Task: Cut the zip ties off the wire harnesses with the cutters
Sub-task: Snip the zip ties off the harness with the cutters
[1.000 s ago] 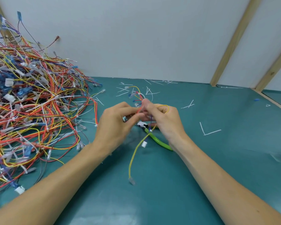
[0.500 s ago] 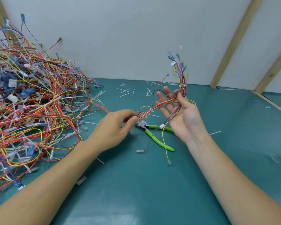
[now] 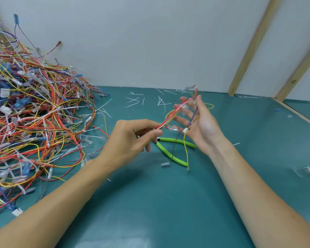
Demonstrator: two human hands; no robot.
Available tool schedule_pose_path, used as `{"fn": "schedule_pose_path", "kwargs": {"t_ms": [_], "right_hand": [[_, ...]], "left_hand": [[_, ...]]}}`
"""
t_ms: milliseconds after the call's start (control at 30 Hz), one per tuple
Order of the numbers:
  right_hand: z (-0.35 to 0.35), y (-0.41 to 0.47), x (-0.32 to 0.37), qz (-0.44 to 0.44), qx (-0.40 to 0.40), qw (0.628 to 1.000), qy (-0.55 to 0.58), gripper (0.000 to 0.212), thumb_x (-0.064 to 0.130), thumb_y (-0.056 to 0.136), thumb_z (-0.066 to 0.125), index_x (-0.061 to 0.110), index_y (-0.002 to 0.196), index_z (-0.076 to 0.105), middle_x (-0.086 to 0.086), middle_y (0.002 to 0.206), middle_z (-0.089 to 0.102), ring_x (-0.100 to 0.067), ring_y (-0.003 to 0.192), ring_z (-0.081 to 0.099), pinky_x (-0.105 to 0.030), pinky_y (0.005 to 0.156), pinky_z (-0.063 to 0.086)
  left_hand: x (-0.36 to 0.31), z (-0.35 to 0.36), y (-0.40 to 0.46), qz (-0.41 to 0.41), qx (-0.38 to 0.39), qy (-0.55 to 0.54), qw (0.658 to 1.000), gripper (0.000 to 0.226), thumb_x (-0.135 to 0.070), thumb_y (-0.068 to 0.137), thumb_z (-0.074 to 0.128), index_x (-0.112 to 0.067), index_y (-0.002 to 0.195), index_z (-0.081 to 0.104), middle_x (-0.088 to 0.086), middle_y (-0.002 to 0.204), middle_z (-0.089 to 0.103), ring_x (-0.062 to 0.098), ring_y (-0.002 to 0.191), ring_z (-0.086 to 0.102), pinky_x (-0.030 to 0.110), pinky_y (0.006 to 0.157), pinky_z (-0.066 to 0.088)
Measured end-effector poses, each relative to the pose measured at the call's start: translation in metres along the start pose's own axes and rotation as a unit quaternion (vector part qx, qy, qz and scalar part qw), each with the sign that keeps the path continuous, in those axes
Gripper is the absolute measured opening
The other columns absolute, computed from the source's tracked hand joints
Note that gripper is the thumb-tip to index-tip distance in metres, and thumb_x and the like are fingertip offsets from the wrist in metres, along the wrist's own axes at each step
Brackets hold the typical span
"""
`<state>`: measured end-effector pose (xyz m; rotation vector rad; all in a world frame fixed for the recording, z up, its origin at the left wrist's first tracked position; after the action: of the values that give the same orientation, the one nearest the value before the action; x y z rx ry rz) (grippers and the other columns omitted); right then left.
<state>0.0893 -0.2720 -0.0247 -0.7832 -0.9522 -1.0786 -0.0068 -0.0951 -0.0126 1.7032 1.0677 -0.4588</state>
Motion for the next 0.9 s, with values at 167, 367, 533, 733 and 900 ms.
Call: {"fn": "schedule_pose_path", "kwargs": {"t_ms": [167,367,533,733,900], "right_hand": [[-0.009,-0.002,0.009,-0.03,-0.114,0.95,-0.288,0.05,0.058,0.104,0.044,0.016,0.116,0.07,-0.004,0.115,0.074,-0.024,0.084,0.078,-0.037,0.063,0.06],[-0.001,-0.032,0.045,-0.377,-0.239,0.79,-0.42,0.012,0.038,0.097,0.061,0.027,0.102,0.061,0.015,0.098,0.061,-0.008,0.062,0.056,-0.026,0.064,0.041],[0.049,-0.027,-0.009,-0.109,0.043,0.952,-0.282,0.041,0.056,0.098,0.057,0.024,0.083,0.078,0.002,0.074,0.073,-0.012,0.049,0.05,-0.022,0.04,0.035],[0.048,-0.028,-0.015,-0.094,0.048,0.955,-0.276,0.03,0.031,0.101,0.065,0.005,0.093,0.079,-0.012,0.081,0.065,-0.01,0.063,0.05,-0.02,0.046,0.04],[0.037,-0.025,-0.004,-0.064,0.001,0.984,-0.165,0.031,0.035,0.106,0.056,0.017,0.09,0.076,0.004,0.082,0.076,-0.007,0.068,0.065,-0.022,0.05,0.05]], "left_hand": [[0.024,-0.01,0.004,-0.156,-0.05,-0.166,0.972,0.013,-0.01,0.097,0.062,-0.003,0.096,0.073,0.004,0.065,0.066,0.021,0.048,0.063,0.03,0.049,0.055],[0.033,-0.021,0.005,-0.19,-0.108,-0.246,0.944,0.023,-0.021,0.101,0.056,-0.003,0.103,0.071,0.003,0.068,0.064,0.016,0.052,0.063,0.027,0.051,0.055],[0.027,-0.011,0.004,-0.189,-0.041,-0.248,0.949,0.025,-0.024,0.099,0.054,-0.005,0.1,0.07,0.005,0.071,0.069,0.017,0.055,0.066,0.03,0.06,0.059],[0.009,0.003,0.004,-0.116,0.063,-0.205,0.97,0.035,-0.024,0.102,0.041,-0.003,0.115,0.066,0.013,0.103,0.077,0.028,0.09,0.076,0.024,0.082,0.054],[0.01,-0.025,0.003,-0.026,0.046,0.193,0.98,0.034,-0.044,0.104,0.041,-0.025,0.103,0.069,-0.012,0.09,0.074,0.014,0.088,0.069,0.04,0.086,0.052]]}}
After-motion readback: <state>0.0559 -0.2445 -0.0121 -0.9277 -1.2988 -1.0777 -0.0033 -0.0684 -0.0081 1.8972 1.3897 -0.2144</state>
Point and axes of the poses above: each hand's wrist, its own y-axis towards the middle knuckle, its own z-axis out of the palm, x = y × z, the point moved 6 cm from there along y, towards the middle knuckle
